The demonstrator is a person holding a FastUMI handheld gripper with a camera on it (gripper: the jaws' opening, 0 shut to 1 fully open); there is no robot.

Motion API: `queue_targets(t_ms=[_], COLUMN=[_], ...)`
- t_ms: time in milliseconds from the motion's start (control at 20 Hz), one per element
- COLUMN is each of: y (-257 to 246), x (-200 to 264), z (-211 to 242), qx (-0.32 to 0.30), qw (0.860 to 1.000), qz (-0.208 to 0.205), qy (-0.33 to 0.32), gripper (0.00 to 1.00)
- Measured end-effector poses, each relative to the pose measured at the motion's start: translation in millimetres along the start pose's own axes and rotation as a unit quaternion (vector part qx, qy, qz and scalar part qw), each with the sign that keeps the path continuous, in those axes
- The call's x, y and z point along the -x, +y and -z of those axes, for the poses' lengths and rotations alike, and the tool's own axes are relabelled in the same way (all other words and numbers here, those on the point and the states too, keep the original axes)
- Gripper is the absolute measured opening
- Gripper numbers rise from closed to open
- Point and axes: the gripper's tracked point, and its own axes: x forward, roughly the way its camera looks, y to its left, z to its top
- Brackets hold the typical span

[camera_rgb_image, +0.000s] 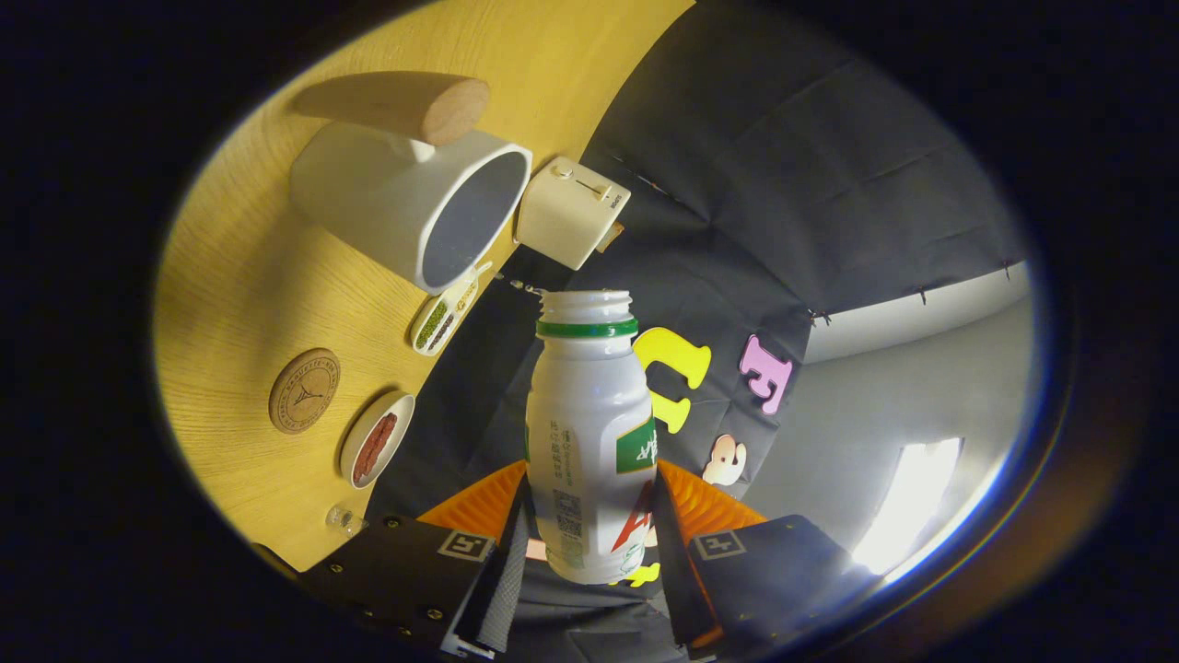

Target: Take the bottle from table, then pour the juice into the cup, finally place the bottle on the coaster

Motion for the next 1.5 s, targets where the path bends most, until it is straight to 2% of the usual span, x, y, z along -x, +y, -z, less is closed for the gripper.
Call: queue_targets(t_ms=[500,1100,1300,1500], y=[-0.8,7.3,21.3,34.5], x=[5.3,9.6,3.4,3.8], z=[-4.3,-5.4,-2.1,10.1], qx=[0.036,0.057,0.001,-0.104], qw=[0.999,0.998,0.999,0.992], qz=[0.011,0.003,-0.028,-0.072], qy=[-0.016,-0.022,-0.019,-0.007], gripper=[0.64,0.64,0.64,0.64])
